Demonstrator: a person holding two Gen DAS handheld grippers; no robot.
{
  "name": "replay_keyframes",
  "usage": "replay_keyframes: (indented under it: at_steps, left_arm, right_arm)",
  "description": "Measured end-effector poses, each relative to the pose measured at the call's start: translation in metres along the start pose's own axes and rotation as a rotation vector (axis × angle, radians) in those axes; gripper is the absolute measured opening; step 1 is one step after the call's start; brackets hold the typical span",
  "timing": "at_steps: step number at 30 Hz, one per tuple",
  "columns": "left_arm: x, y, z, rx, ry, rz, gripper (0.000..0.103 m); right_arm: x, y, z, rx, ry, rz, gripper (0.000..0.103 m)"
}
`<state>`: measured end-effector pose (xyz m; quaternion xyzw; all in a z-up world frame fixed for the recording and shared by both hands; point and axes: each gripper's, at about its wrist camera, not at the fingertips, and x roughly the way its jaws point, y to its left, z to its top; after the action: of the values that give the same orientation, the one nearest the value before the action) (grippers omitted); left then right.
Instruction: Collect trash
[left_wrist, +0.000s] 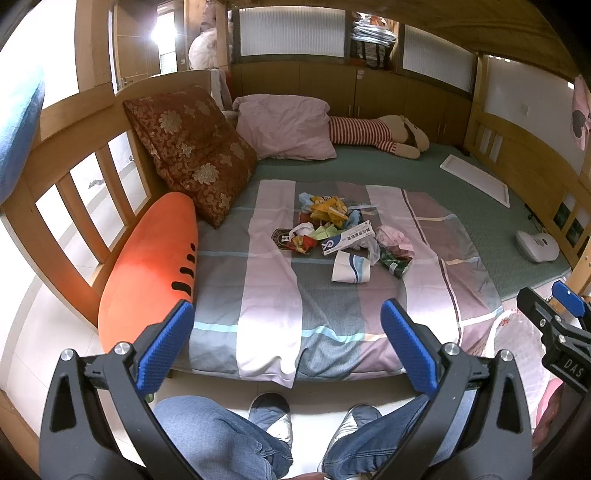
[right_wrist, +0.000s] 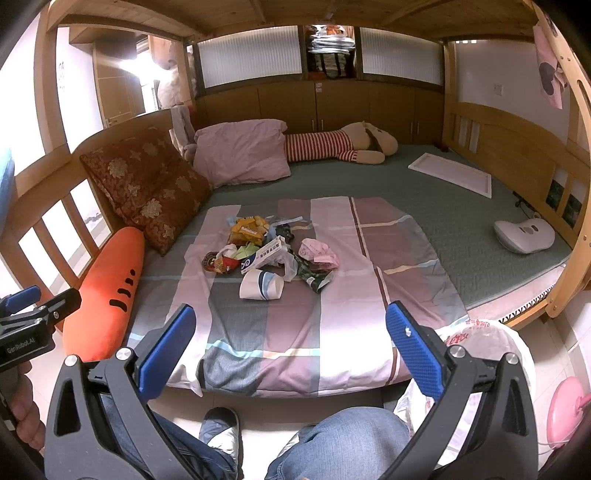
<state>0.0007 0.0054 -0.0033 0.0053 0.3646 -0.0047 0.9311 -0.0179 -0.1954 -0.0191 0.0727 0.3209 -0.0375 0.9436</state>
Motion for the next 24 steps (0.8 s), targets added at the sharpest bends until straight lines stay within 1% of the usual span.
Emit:
replay_keyframes:
  at_steps: [24]
  left_arm:
    - [0.0005, 0.0007, -0.0061, 0.005, 0.010, -0.001, 0.100]
  right_arm:
    - [0.0029, -0.0045, -0.0082, 0.000, 0.008, -0.008, 0.100]
